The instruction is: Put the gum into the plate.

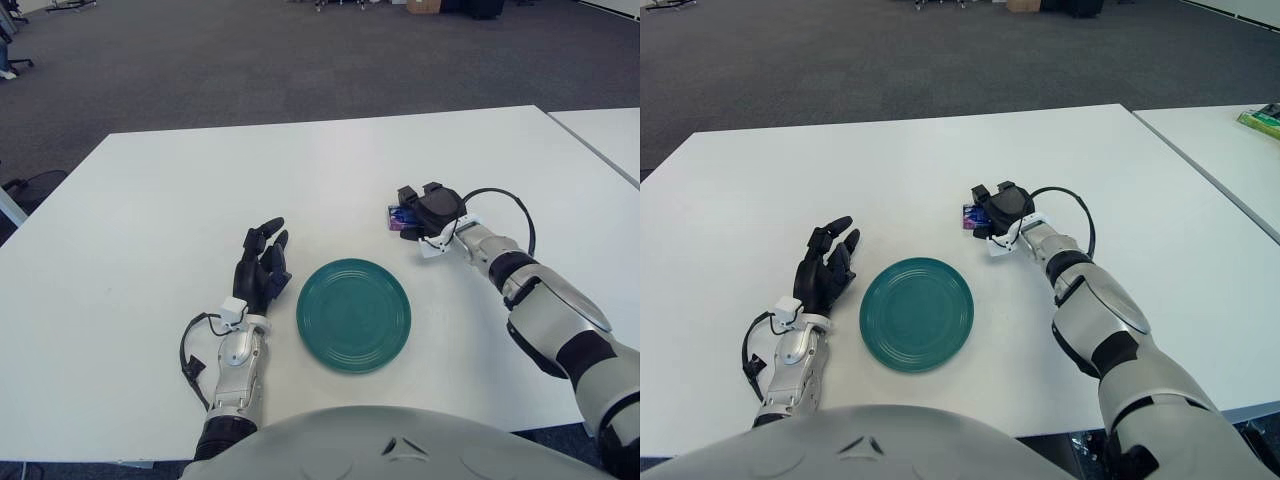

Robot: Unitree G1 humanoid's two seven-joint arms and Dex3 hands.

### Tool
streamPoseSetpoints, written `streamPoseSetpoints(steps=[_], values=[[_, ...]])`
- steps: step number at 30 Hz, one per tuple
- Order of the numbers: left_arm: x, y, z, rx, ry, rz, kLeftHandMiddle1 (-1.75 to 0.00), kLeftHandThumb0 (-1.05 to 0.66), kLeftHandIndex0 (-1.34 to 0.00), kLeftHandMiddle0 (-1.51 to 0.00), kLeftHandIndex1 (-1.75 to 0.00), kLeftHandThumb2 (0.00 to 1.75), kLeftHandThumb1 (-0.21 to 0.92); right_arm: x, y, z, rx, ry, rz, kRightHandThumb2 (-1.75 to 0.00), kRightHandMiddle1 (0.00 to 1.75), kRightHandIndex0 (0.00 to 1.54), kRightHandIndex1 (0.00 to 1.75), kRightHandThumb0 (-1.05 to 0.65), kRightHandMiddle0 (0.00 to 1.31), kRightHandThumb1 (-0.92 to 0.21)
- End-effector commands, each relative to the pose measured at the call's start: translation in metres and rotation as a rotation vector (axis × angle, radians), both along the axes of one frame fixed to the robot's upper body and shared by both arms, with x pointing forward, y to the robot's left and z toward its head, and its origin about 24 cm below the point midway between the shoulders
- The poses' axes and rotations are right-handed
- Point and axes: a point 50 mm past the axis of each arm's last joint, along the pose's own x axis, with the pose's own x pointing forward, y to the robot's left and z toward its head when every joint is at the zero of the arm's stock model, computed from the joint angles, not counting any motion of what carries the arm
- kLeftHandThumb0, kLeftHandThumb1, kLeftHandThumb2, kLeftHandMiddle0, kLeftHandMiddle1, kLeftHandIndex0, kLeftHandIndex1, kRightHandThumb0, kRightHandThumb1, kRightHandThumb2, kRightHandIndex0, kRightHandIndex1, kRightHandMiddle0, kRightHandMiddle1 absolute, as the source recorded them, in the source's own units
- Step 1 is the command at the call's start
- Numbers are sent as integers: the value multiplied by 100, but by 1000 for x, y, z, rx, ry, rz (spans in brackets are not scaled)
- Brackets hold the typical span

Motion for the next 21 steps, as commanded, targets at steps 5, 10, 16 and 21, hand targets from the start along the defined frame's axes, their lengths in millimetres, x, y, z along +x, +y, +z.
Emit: streamPoseSetpoints(steps=[5, 10, 16, 21], values=[[-10, -5, -13, -51, 89, 28, -6, -69, -22, -62, -91, 68, 92, -59, -16, -45, -40, 365, 156, -66, 175, 80, 174, -61, 55, -92], [-11, -5, -12, -49, 89, 30, -6, -69, -23, -63, -92, 68, 92, -50, -9, -20, 1, 407, 220, -65, 175, 86, 175, -56, 61, -92], [-10, -5, -12, -45, 96, 22, -6, -69, -21, -62, -91, 69, 92, -8, -4, 29, 42, 360, 154, -62, 175, 92, 175, -51, 67, -92], [-9, -4, -13, -52, 102, 18, -6, -69, -20, -62, -91, 69, 92, 26, 9, 65, 155, 200, 64, -61, 175, 89, 175, -48, 64, -92]])
